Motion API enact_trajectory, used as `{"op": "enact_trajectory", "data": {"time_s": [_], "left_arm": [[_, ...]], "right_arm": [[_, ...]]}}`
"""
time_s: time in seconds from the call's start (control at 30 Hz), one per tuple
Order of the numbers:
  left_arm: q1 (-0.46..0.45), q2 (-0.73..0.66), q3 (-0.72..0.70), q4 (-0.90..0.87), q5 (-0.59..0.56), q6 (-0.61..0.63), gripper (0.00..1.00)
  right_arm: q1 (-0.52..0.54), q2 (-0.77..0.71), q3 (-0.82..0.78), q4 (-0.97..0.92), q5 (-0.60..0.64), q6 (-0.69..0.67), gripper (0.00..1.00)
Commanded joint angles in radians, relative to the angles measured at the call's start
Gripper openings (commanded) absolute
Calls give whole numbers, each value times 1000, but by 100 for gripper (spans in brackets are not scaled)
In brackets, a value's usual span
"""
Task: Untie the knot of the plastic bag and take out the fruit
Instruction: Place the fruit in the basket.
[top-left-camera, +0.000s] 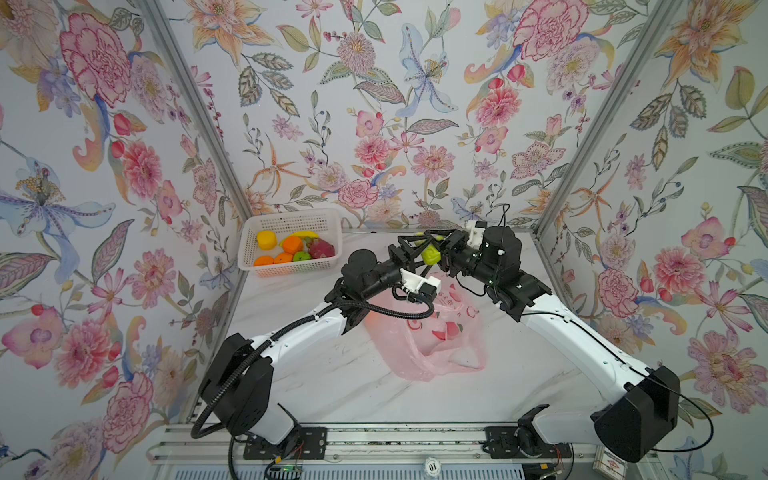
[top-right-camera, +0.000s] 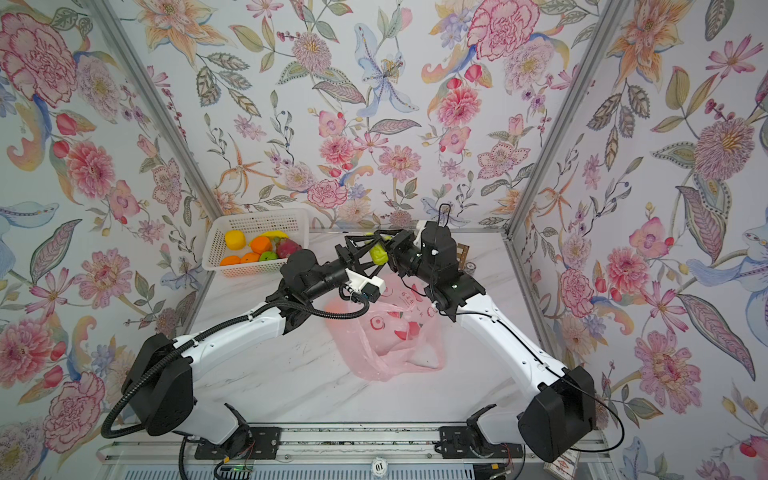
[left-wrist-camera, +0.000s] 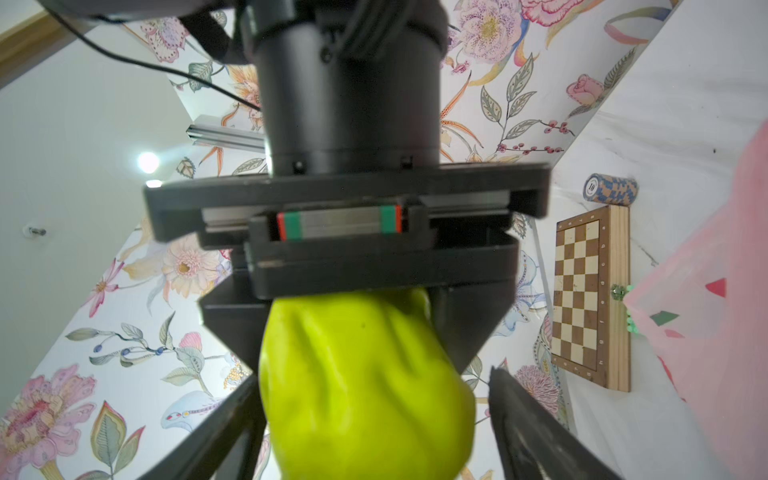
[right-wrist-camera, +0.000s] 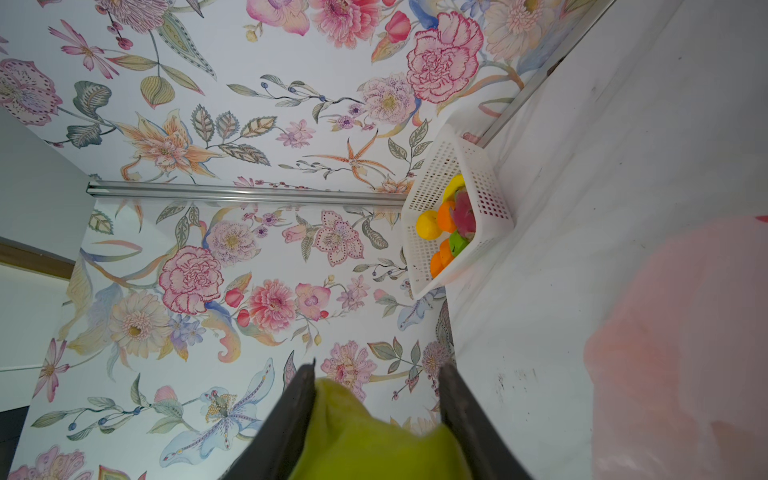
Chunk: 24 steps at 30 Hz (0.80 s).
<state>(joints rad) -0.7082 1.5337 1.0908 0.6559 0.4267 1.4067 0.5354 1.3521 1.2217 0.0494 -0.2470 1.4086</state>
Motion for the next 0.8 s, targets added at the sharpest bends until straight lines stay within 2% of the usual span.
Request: {"op": "enact_trajectory", "data": {"time_s": [0.0, 0.1, 0.2, 0.3, 0.4, 0.5, 0.67, 0.77], "left_arm": [[-12, 17, -11, 37, 7, -26, 64], [-11, 14, -2, 13, 27, -38, 47], [-11, 9, 1, 0, 35, -57, 32], [-11, 6, 0, -10, 26, -65, 24], [-10, 0, -5, -7, 1, -91, 21], [1, -12, -8, -4, -19, -143, 22], [57, -34, -7, -19, -44, -329, 22], [114, -40, 15, -77, -79, -467, 22]], "right_arm": [[4, 0, -9, 42, -4, 12, 33], [4, -5, -20, 46, 0, 15, 34], [3, -9, -23, 50, 2, 15, 40], [1, -16, -24, 56, 4, 4, 49], [-8, -31, -15, 44, 11, -29, 71], [-29, -65, -24, 40, 25, -66, 88], [-83, -162, -76, 46, 94, -137, 99], [-110, -227, -114, 41, 150, -198, 99]]}}
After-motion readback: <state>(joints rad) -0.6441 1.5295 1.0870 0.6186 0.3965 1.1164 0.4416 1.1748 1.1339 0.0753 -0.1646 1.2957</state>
